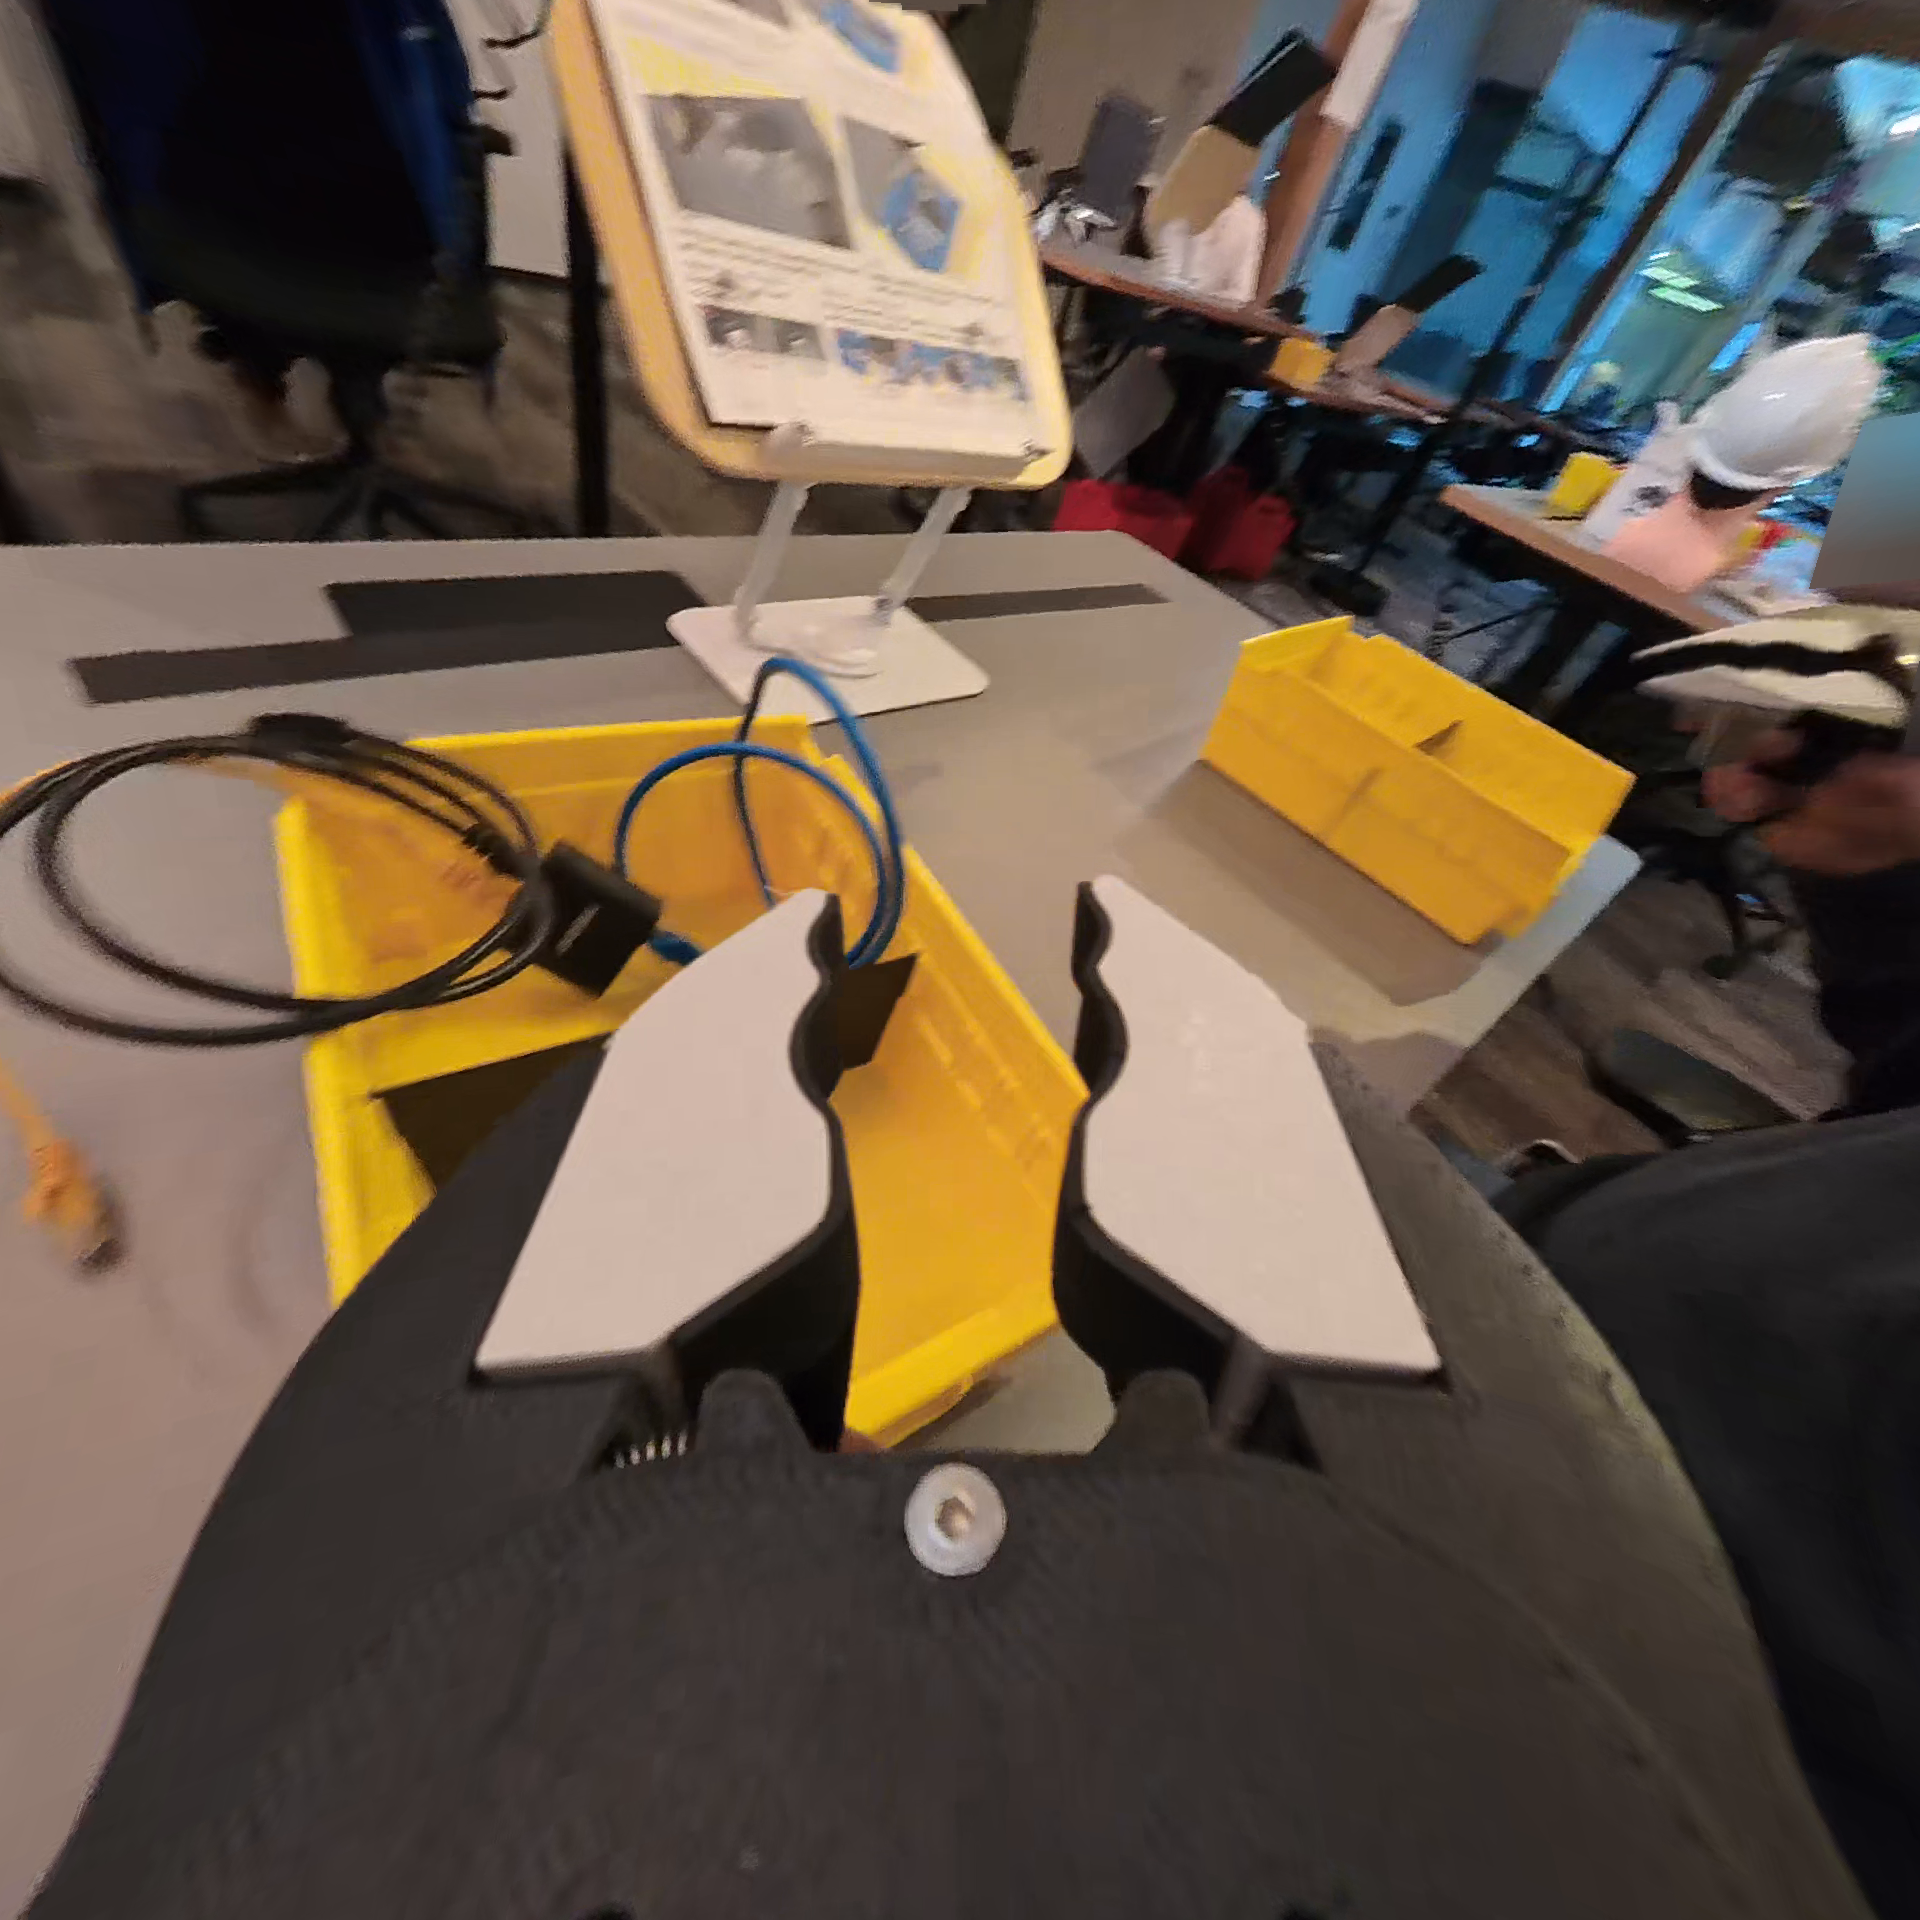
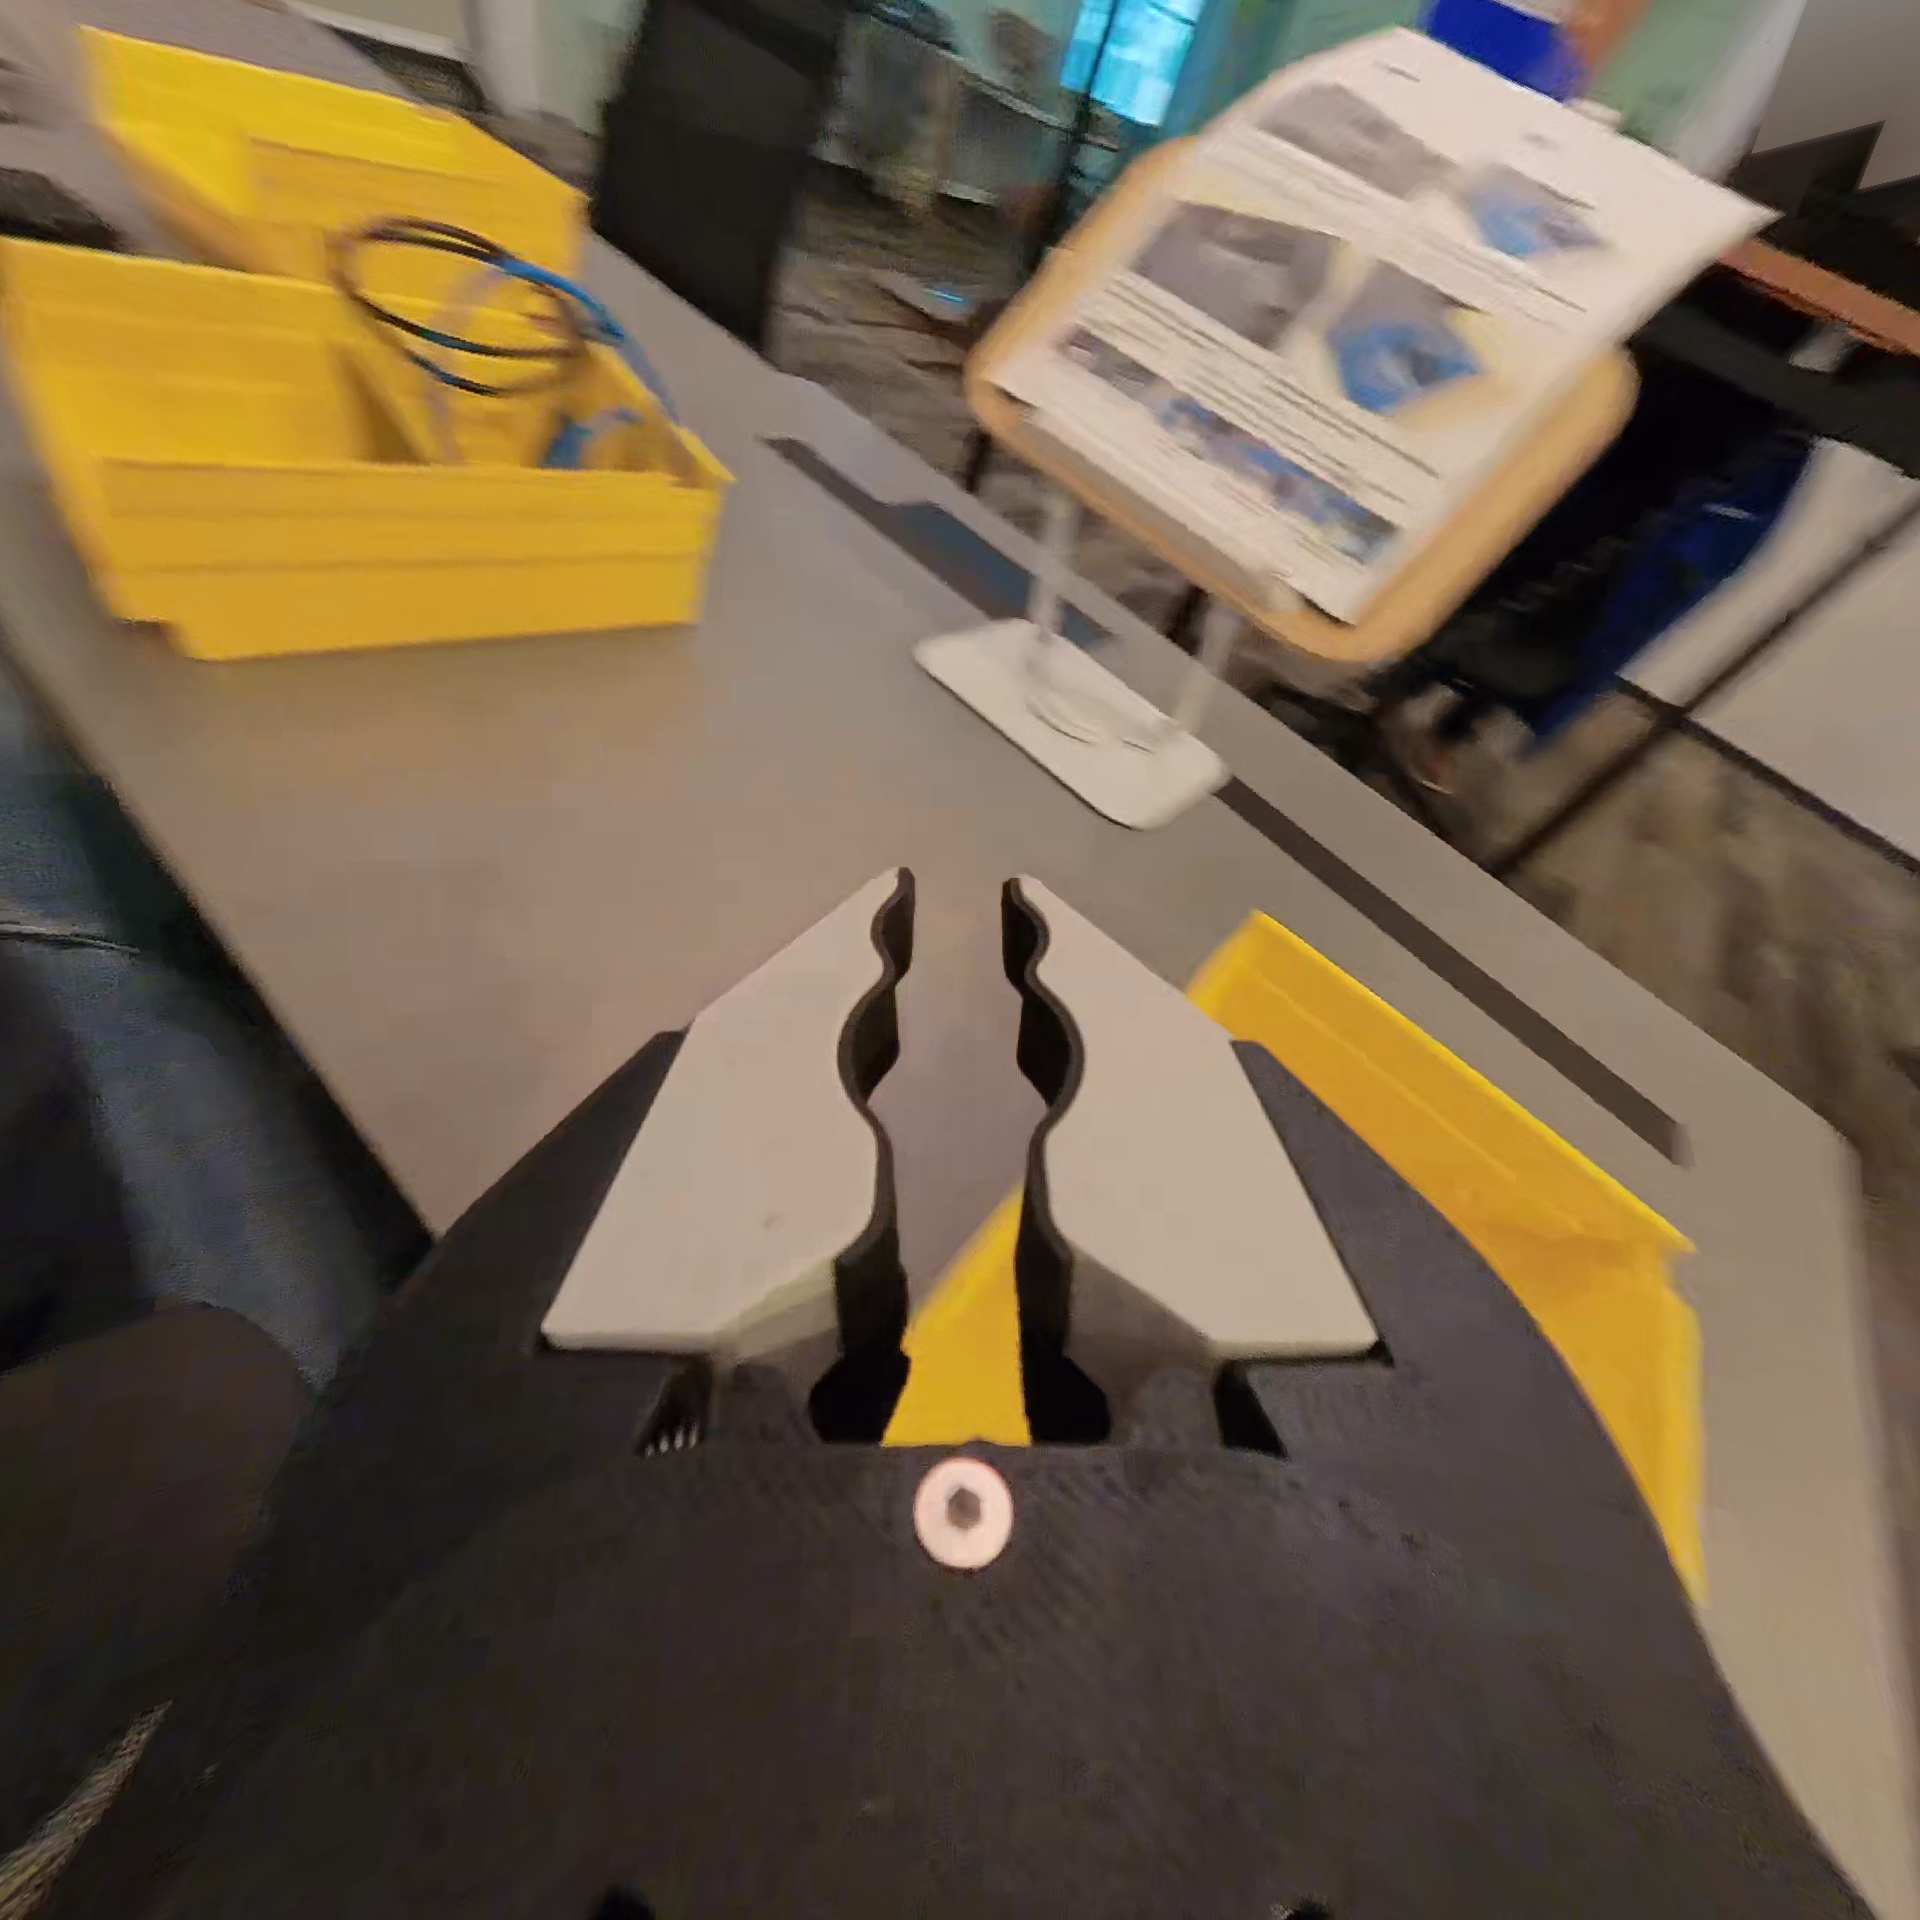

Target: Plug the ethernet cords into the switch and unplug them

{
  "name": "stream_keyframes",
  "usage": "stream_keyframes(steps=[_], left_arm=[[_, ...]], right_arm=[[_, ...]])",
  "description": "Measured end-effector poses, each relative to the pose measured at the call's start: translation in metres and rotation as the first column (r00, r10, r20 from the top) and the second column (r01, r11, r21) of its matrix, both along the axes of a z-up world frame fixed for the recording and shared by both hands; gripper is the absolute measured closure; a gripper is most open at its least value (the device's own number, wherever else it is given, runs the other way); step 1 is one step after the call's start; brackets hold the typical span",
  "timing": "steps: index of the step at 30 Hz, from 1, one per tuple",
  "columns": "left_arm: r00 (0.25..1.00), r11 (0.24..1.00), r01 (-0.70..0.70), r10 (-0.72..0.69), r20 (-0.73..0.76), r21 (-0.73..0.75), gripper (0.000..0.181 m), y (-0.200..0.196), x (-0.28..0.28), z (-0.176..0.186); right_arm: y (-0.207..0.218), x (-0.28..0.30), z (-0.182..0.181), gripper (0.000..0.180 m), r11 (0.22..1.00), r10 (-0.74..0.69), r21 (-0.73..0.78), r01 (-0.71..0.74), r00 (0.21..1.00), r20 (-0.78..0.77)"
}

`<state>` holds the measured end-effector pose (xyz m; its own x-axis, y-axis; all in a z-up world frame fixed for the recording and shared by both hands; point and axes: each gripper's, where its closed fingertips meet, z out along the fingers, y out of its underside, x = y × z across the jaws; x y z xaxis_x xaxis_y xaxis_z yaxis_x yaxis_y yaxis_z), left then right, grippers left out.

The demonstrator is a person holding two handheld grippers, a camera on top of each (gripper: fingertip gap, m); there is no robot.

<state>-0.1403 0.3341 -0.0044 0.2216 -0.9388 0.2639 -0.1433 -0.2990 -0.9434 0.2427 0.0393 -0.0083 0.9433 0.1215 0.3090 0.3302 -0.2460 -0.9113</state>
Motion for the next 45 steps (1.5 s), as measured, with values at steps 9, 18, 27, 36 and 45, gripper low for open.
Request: stream_keyframes(steps=[9,18,27,36,45], left_arm=[[0.916,0.998,-0.007,0.031,-0.4,0.06,0.106,0.026,0.058,-0.051],[0.533,0.806,0.393,0.192,-0.824,0.442,0.115,0.106,0.098,-0.095],[0.171,0.655,0.677,0.303,-0.938,0.335,0.114,0.166,0.104,-0.159],[0.087,0.581,0.764,0.336,-0.938,0.28,0.123,0.18,0.109,-0.189],[0.187,0.489,0.782,0.408,-0.894,0.387,0.149,0.188,0.114,-0.174]], right_arm=[[0.081,-0.11,-0.024,0.16,0.945,0.305,-0.082,-0.316,0.944,-0.126],[0.097,-0.122,-0.056,0.157,0.932,0.319,-0.098,-0.349,0.917,-0.239],[0.098,-0.133,-0.077,0.157,0.915,0.341,-0.116,-0.387,0.893,-0.293],[0.1,-0.133,-0.081,0.157,0.908,0.35,-0.116,-0.402,0.881,-0.318],[0.1,-0.135,-0.081,0.158,0.904,0.358,-0.117,-0.41,0.879,-0.316]])
